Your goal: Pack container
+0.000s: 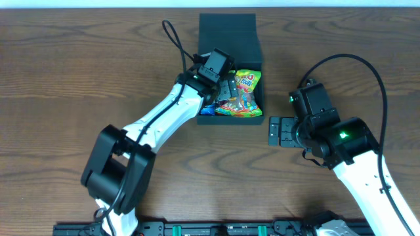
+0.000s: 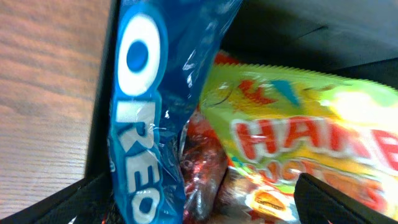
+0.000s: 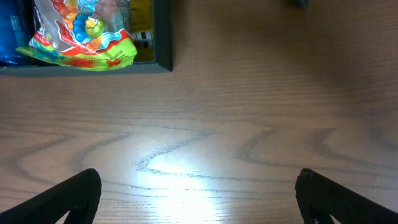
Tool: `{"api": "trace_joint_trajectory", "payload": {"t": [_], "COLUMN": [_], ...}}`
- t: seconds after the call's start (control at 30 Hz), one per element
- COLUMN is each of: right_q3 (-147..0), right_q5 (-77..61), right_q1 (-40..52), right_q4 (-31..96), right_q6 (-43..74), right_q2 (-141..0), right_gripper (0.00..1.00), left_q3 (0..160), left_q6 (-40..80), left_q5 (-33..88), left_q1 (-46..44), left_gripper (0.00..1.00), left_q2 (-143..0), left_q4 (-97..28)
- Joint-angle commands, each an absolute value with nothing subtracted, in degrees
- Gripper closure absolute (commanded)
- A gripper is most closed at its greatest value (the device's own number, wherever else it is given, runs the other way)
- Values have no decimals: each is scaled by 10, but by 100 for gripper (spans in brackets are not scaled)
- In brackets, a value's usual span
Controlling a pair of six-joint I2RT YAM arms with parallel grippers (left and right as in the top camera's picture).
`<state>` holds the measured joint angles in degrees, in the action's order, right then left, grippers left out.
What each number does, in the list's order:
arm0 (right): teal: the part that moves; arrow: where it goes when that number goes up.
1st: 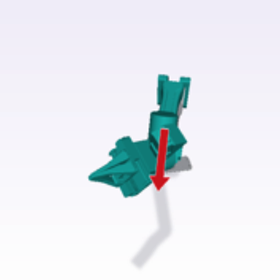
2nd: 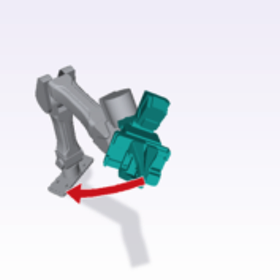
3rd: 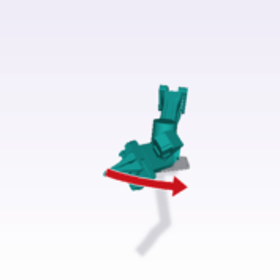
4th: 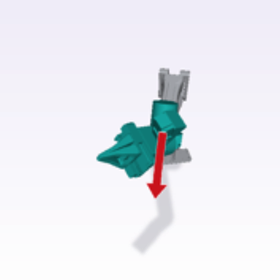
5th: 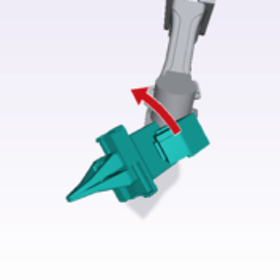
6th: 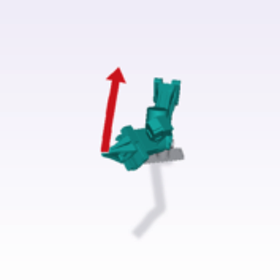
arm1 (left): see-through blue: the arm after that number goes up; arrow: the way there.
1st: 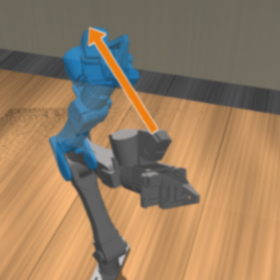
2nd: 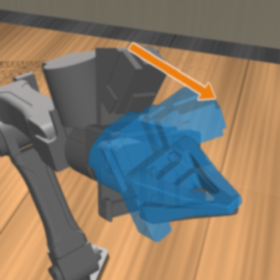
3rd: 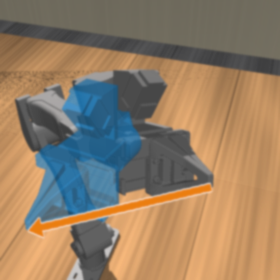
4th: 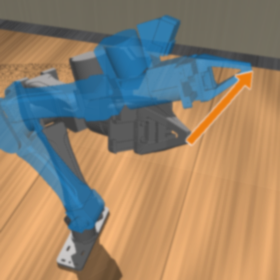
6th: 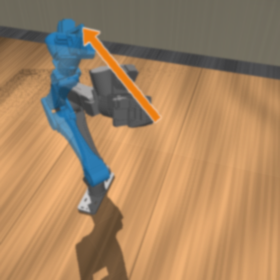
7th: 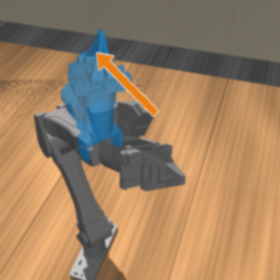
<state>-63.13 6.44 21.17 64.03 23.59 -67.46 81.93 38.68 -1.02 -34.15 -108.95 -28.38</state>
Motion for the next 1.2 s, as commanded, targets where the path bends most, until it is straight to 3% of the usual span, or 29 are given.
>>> {"api": "trace_joint_trajectory", "payload": {"t": [0.0, 0.53, 1.17], "right_q3": [-630, -630, -630], "right_q5": [70, 71, 71], "right_q1": [210, 210, 210], "right_q4": [641, 639, 636], "right_q6": [231, 231, 231], "right_q2": [-670, -670, -670], "right_gripper": [1, 1, 1], "left_q3": [857, 872, 872], "left_q6": [352, 311, 313], "left_q5": [-15, 50, 63], "left_q1": [-338, -300, -302], "left_gripper": [4, 5, 5], "left_q2": [-1043, -1102, -1154], "left_q4": [-281, -174, -182]}}
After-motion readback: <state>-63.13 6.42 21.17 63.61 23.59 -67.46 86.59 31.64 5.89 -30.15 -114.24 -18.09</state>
